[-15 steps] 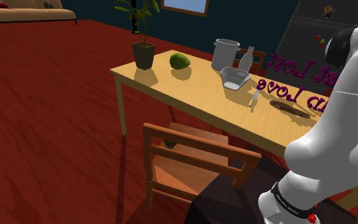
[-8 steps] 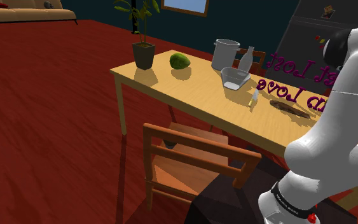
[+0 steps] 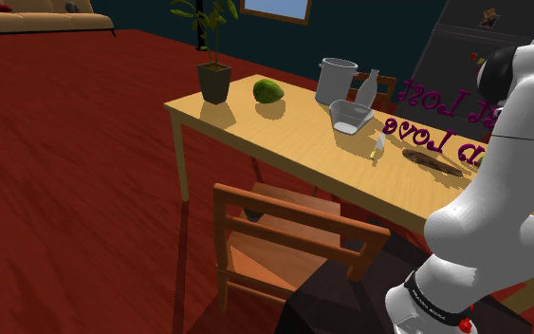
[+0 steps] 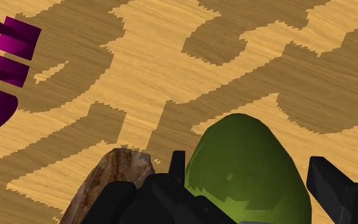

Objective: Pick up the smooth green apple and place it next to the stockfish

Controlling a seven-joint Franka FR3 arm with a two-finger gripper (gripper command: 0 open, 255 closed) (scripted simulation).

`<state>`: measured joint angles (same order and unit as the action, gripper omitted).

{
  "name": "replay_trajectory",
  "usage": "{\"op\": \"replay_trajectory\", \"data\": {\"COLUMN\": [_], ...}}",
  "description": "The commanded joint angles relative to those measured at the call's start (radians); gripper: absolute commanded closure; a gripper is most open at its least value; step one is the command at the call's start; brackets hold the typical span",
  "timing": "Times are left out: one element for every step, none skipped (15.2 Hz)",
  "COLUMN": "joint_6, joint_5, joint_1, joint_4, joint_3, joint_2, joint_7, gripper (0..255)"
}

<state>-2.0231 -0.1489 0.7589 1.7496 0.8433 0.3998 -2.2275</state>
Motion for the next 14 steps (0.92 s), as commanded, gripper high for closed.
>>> {"op": "replay_trajectory", "data": {"joint_6": [-0.024, -0.035, -0.046, -0.057, -0.068, -0.079, -0.09, -0.101, -0.109, -0.109, -0.109, -0.109, -0.109, -0.109], "joint_5": [-0.008, -0.013, -0.017, -0.022, -0.027, -0.032, -0.037, -0.043, -0.046, -0.046, -0.046, -0.046, -0.046, -0.046], "joint_1": [0.002, 0.004, 0.006, 0.008, 0.01, 0.013, 0.015, 0.018, 0.02, 0.02, 0.02, 0.02, 0.02, 0.02], "joint_4": [0.016, 0.023, 0.03, 0.036, 0.043, 0.049, 0.054, 0.06, 0.064, 0.064, 0.064, 0.064, 0.064, 0.064], "joint_3": [-0.005, -0.008, -0.011, -0.015, -0.018, -0.021, -0.025, -0.028, -0.031, -0.031, -0.031, -0.031, -0.031, -0.031], "joint_2": [0.01, 0.015, 0.021, 0.027, 0.033, 0.039, 0.046, 0.052, 0.057, 0.057, 0.057, 0.057, 0.057, 0.057], "joint_7": [-0.001, -0.003, -0.005, -0.006, -0.008, -0.01, -0.012, -0.014, -0.015, -0.015, -0.015, -0.015, -0.015, -0.015], "gripper": [255, 255, 255, 255, 255, 255, 255, 255, 255, 255, 255, 255, 255, 255]}}
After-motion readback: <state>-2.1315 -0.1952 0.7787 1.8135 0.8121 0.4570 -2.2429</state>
